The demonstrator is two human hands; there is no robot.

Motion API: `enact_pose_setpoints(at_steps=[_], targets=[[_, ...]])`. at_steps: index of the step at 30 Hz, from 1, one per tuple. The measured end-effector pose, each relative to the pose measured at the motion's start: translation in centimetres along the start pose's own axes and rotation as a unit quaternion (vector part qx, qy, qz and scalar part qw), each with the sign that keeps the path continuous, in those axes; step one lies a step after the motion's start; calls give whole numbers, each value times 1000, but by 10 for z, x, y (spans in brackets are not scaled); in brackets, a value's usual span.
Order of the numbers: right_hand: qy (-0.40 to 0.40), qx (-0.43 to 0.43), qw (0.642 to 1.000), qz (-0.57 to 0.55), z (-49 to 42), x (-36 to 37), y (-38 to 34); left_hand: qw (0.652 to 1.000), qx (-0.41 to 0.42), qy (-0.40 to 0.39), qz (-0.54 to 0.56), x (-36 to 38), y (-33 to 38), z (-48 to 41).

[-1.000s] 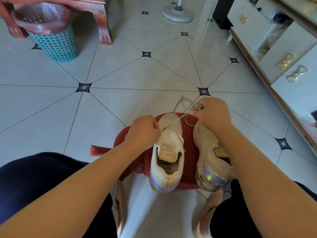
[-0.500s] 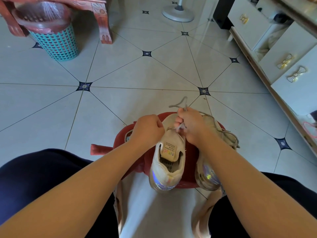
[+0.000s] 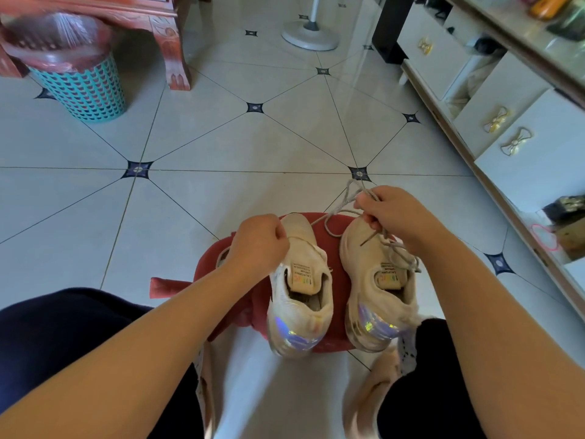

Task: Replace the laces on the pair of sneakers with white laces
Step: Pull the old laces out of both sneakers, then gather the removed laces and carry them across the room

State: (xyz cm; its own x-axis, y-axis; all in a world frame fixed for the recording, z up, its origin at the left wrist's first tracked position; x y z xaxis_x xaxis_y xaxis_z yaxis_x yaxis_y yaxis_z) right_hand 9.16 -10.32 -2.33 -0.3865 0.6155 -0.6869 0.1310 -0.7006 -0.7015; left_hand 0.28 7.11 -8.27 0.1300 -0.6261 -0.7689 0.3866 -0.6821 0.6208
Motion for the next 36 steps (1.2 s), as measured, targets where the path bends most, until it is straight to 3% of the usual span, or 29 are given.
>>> enact_pose_setpoints(at_steps=[4, 9, 15, 21, 24, 30, 36], targets=[[71, -12, 997, -21, 4, -22, 0, 1000, 10, -10, 4, 5, 11, 0], [91, 8, 995, -28, -1, -40, 10, 998, 11, -36, -43, 9, 17, -6], [40, 53, 995, 79, -26, -46, 37, 993, 77, -3, -88, 3, 29, -8], [-63, 88, 965, 240, -45, -14, 66, 989, 124, 0, -83, 3, 47, -9], [-71, 89, 956, 272, -52, 0, 70, 988, 133, 0, -82, 2, 52, -10], [-16, 43, 962, 269, -56, -3, 64, 988, 137, 11, -72, -2, 53, -15], [27, -122, 971, 206, -33, -41, -3, 990, 121, 16, 68, -13, 56, -21]])
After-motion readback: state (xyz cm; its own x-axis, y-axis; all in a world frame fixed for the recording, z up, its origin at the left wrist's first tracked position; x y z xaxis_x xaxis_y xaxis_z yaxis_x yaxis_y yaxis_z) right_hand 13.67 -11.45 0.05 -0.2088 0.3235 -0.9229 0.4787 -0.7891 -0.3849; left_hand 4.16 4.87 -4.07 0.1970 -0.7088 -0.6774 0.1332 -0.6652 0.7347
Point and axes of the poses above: each hand's wrist, its own z-axis away from the middle knuckle, its own x-axis out of the palm, y = z × x, the point moved 1 cm from there along -z, towards the middle knuckle, and after that the axes turned 4 degrees about -x, right-handed, at the moved point
